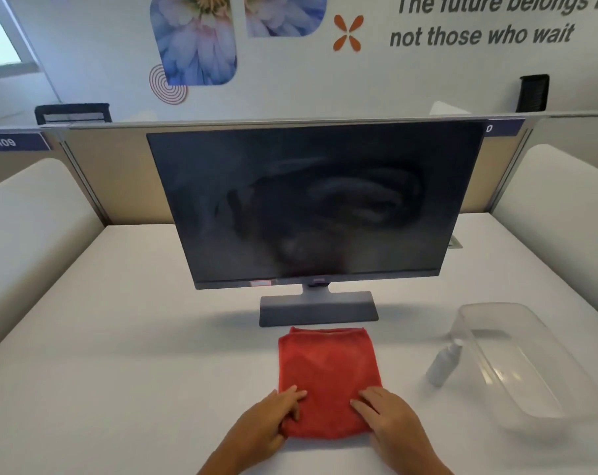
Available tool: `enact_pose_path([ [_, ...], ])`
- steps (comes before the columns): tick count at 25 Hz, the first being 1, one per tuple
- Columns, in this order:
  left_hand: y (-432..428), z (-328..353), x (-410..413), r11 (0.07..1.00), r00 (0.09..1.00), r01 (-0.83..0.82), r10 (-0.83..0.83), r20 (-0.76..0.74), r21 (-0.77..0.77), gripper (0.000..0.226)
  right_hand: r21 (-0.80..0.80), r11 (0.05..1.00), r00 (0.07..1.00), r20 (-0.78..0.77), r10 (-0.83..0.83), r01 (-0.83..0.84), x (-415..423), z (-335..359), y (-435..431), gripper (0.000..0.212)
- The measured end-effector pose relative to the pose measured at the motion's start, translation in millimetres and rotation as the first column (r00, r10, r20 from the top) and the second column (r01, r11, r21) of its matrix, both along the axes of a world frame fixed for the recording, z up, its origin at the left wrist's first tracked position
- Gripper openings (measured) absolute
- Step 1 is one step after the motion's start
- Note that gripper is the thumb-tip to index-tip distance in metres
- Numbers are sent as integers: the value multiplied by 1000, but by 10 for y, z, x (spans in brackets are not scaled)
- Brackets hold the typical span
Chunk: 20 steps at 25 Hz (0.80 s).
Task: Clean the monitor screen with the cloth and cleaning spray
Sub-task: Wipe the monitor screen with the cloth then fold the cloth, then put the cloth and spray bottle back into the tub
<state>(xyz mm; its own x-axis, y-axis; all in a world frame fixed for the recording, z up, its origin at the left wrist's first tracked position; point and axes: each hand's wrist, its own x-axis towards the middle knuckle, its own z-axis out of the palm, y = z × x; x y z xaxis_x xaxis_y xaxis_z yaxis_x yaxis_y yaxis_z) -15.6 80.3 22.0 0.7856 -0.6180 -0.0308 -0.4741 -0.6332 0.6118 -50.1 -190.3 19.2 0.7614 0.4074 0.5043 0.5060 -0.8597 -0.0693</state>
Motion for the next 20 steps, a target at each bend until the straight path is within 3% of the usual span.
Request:
enact_pose_path([
  [4, 14, -55, -56, 999, 998, -49, 49, 36, -2, 49, 23, 1000, 994, -108, -4, 7, -32, 18, -133, 53],
  [8, 48, 32, -97, 967, 983, -179, 170, -63, -180, 31, 215, 975, 953, -301, 20, 47, -101, 103, -223, 41],
  [12, 30, 171, -103, 910, 964, -262, 232, -129, -322, 14, 481, 861, 877, -471, 94, 166, -139, 209, -211, 25],
  [14, -30, 216, -66, 873, 942, -336, 303, -146, -354, 20, 598, 773, 869, -477, 132, 211, -92, 245, -170, 30],
  [16, -127, 245, 0, 844, 917, -399, 367, -158, -359, 29, 645, 707, 887, -458, 54, 290, 10, 271, -115, 32],
  [20, -312, 263, 194, 798, 838, -546, 525, -149, -255, 45, 614, 675, 884, -451, -126, 409, 271, 296, -5, 26],
])
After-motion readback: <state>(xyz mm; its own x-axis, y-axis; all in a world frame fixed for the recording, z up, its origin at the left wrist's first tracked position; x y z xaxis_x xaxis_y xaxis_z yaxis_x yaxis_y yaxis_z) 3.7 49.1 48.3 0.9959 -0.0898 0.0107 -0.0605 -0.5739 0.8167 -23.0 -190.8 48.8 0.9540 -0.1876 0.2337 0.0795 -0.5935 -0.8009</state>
